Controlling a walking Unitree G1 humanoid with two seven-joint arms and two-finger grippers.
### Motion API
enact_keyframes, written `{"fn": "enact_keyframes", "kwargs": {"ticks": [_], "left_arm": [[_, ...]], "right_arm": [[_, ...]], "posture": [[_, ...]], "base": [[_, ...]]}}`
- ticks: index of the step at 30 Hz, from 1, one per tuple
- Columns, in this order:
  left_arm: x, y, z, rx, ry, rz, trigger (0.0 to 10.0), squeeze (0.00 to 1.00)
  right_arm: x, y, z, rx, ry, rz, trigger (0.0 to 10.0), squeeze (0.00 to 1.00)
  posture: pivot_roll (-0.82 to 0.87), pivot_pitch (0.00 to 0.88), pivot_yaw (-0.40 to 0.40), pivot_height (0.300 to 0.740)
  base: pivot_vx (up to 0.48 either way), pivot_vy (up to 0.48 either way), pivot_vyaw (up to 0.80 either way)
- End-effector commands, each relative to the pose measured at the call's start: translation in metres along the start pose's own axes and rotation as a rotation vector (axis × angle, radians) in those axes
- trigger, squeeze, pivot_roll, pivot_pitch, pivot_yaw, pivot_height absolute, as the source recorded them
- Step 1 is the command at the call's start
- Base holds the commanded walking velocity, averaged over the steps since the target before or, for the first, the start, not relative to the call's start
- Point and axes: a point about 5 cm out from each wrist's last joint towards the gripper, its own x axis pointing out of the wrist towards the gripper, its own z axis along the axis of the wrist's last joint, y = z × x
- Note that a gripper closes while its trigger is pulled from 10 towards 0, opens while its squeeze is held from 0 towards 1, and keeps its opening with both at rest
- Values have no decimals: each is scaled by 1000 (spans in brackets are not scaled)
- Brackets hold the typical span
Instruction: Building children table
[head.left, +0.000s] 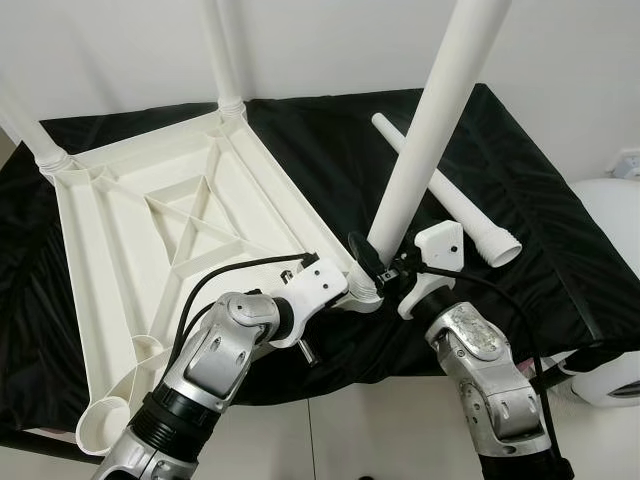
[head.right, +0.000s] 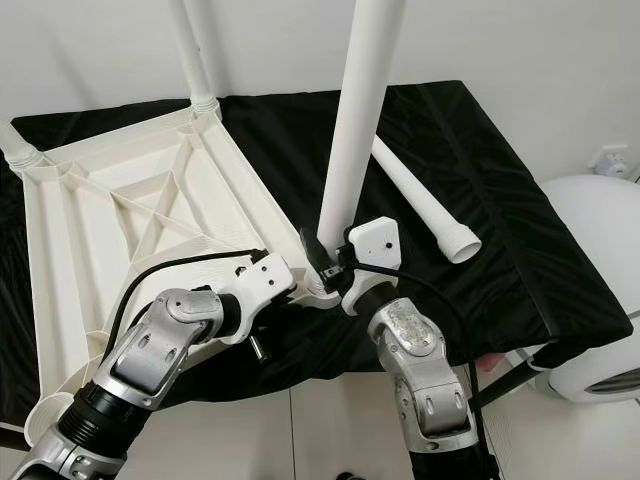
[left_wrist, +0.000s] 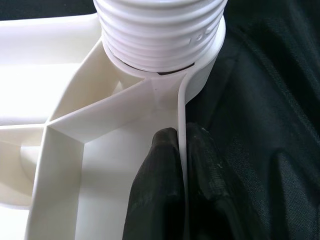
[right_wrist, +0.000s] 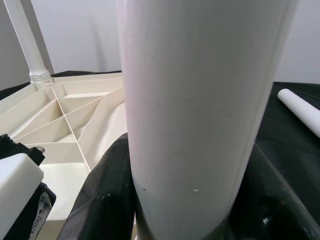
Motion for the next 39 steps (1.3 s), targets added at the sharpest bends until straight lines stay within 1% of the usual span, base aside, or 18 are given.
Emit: {"fn": "enact_keyframes", "kwargs": {"ticks": [1,6,9,14,19,21,25,31,32,36,39], "left_arm": [[6,4,2,-25,-12,131,10000,0],[6,4,2,-29,-14,135,10000,0],[6,3,4,-32,-19,137,10000,0],[5,4,4,-34,-20,141,10000,0],[4,6,4,-38,-21,151,10000,0],[4,6,4,-38,-21,151,10000,0],[4,7,5,-37,-22,157,10000,0],[3,6,5,-37,-23,158,10000,0],[3,6,5,-36,-22,157,10000,0],[4,5,6,-33,-24,152,10000,0],[4,4,7,-33,-26,151,10000,0]], "right_arm": [[1,33,-32,94,151,122,10000,0],[6,35,-34,91,165,112,10000,0],[15,37,-36,75,186,107,10000,0],[18,37,-38,61,206,119,10000,0],[28,31,-38,36,217,111,10000,0],[28,31,-38,36,217,111,10000,0],[36,26,-41,30,223,88,10000,0],[37,23,-43,22,226,73,10000,0],[39,20,-44,22,225,62,10000,0],[42,15,-46,26,211,81,10000,0],[42,17,-46,35,203,139,10000,0]], "posture": [[-93,195,34,740],[-91,199,30,740],[-88,201,27,740],[-87,202,26,740],[-86,201,24,740],[-86,201,24,740],[-83,196,21,740],[-83,197,21,740],[-83,197,23,740],[-83,197,21,740],[-83,197,20,740]], "base": [[0,0,0],[0,0,0],[0,0,0],[0,0,0],[0,0,0],[0,0,0],[0,0,0],[0,0,0],[0,0,0],[0,0,0],[0,0,0]]}}
